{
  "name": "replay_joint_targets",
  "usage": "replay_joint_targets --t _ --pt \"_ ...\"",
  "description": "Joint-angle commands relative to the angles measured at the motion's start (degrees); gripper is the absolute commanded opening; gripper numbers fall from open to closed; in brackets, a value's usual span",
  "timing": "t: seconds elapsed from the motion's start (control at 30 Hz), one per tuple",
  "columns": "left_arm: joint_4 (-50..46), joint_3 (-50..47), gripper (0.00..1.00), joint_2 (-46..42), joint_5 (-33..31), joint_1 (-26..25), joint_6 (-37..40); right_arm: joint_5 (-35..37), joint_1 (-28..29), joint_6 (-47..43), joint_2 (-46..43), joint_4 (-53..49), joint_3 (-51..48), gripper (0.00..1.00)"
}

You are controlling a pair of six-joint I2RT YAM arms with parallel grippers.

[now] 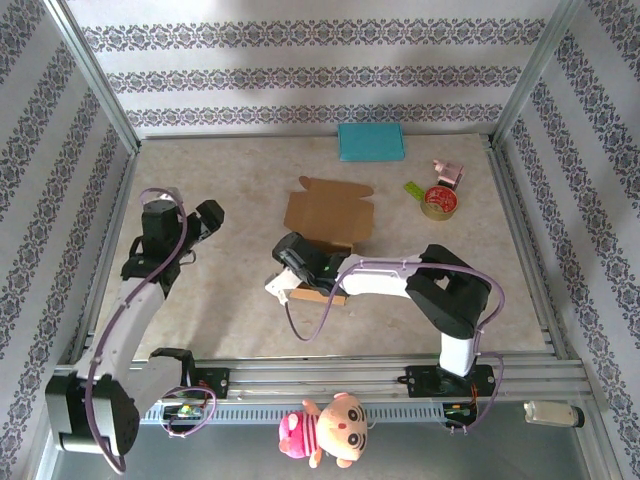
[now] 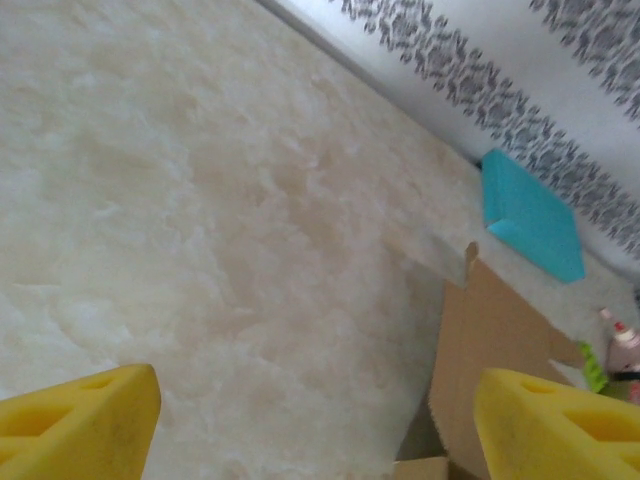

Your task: Fold the paper box

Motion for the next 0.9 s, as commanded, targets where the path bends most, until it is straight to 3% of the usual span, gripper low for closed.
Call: replay_joint_targets --t 0.0,0.17,0.27,0.33,0.43,0.5,0.63,0.87 --pt "3.97 4.59 0.81 4.54 3.12 -1.24 6.48 4.59 -2.03 14.93 -0.25 -0.96 4.67 0.59" --pt "1.06 11.92 0.79 13.85 5.64 -5.66 8.5 1.33 -5.14 35.28 -2.5 -6.8 10.3 0.62" --pt "-1.47 17.43 0.78 21.1 10.56 -6.49 9.12 -2.61 -10.04 57.0 -6.5 -8.66 12.82 0.7" --pt "-5.66 22.93 0.77 26.66 13.15 -7.3 11.64 -13.33 -16.78 76.99 -9.8 -12.46 13.83 0.77" --pt "-13.11 32.33 0.77 35.7 15.25 -9.29 16.61 -31.57 -30.0 108.97 -11.09 -14.14 12.76 0.79" --pt "-17.32 37.88 0.77 41.17 15.97 -10.48 19.18 -40.83 -37.42 121.39 -9.71 -15.36 11.83 0.79" --pt "-23.13 47.28 0.77 50.75 20.08 -11.18 21.83 -50.51 -45.45 130.46 -6.5 -14.36 7.13 0.8" --pt "-30.46 58.56 0.78 61.94 27.59 -11.33 24.65 -52.44 -47.17 128.22 -2.25 -14.24 3.53 0.84"
